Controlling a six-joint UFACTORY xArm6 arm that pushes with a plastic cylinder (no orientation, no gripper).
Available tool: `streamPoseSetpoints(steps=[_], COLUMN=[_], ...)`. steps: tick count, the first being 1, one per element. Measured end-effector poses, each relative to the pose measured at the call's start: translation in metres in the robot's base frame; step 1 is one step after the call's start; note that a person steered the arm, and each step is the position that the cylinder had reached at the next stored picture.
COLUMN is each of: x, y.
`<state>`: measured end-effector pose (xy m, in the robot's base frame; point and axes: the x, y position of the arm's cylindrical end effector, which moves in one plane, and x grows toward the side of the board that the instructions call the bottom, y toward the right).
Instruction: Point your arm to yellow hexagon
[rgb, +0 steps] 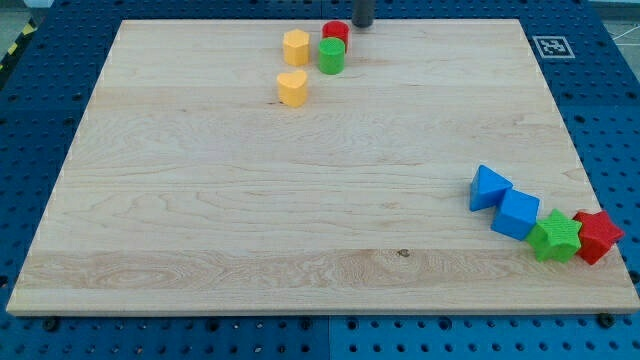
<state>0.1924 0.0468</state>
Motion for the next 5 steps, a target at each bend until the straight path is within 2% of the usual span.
streamPoseSetpoints(steps=[3,5], x=[0.011,0.067], y=[-0.066,-0.068])
